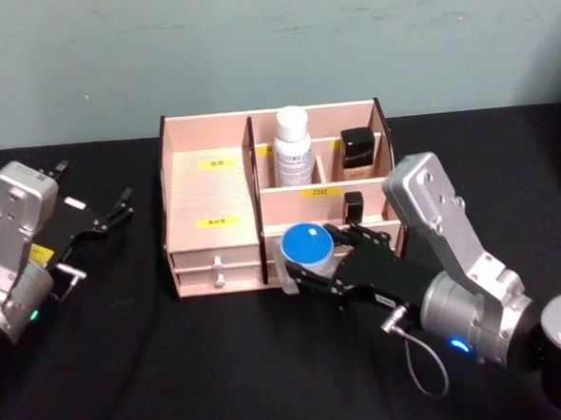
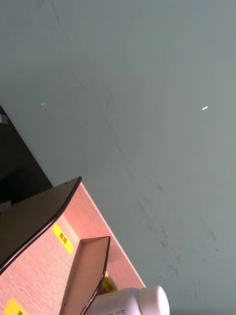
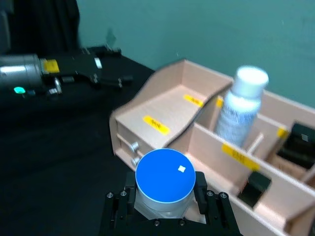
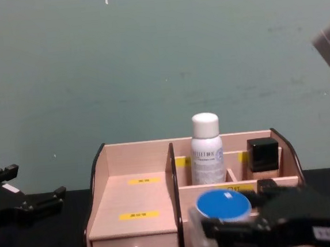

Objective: Pick up the facial cleanser and watermelon frost from the table and place them into the tiered storage box.

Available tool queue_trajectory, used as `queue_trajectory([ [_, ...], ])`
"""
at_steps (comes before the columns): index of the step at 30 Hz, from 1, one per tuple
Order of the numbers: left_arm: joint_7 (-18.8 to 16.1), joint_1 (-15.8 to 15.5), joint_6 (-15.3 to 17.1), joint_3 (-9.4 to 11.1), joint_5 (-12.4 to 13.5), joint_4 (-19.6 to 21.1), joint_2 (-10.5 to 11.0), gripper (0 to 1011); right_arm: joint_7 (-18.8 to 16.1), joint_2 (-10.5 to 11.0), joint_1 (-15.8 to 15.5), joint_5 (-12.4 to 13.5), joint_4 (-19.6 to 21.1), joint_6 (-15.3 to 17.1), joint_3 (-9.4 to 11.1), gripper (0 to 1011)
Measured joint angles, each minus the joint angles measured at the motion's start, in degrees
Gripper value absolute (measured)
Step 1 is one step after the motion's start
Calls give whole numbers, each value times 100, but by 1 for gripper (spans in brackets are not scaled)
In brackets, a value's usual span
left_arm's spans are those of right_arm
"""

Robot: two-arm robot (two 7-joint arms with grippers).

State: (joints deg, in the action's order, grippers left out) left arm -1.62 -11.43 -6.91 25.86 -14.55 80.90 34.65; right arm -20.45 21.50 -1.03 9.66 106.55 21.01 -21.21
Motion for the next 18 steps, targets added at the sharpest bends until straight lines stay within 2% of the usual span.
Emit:
queue_trajectory([
  [8,0,0,0,0,0,0,0,1001,-3,-187,484,-57,49,211,-329,712],
  [18,0,0,0,0,0,0,0,1001,81,-570,998,-173,-304,376,-609,712],
])
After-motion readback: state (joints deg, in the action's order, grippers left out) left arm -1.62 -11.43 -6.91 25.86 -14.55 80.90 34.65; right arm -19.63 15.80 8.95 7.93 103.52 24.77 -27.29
